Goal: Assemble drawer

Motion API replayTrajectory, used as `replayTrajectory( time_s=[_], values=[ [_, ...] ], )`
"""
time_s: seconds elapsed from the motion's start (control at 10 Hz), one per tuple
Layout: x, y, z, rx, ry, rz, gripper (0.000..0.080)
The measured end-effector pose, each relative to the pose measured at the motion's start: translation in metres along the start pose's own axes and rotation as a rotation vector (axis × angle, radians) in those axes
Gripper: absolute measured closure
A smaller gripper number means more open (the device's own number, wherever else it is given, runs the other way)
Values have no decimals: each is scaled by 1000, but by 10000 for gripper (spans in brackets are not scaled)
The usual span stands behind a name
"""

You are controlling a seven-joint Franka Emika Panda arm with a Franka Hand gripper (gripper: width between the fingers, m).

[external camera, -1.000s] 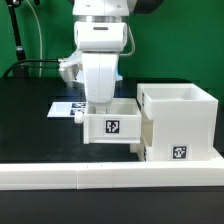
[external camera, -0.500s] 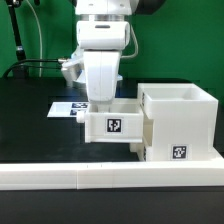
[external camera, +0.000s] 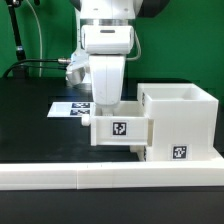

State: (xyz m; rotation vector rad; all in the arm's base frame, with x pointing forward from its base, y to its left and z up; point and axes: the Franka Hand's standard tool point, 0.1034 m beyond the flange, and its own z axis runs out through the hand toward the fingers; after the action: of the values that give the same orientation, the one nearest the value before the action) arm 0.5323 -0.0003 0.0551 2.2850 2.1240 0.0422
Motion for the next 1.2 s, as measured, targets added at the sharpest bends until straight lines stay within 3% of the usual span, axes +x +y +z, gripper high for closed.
replayTrajectory(
  time_s=[0.5, 0.7, 1.2],
  values=[
    [4, 0, 0, 2, 0, -8, 756],
    [6, 0, 1, 15, -3, -15, 755],
    [2, 0, 1, 20, -8, -37, 755]
  ],
)
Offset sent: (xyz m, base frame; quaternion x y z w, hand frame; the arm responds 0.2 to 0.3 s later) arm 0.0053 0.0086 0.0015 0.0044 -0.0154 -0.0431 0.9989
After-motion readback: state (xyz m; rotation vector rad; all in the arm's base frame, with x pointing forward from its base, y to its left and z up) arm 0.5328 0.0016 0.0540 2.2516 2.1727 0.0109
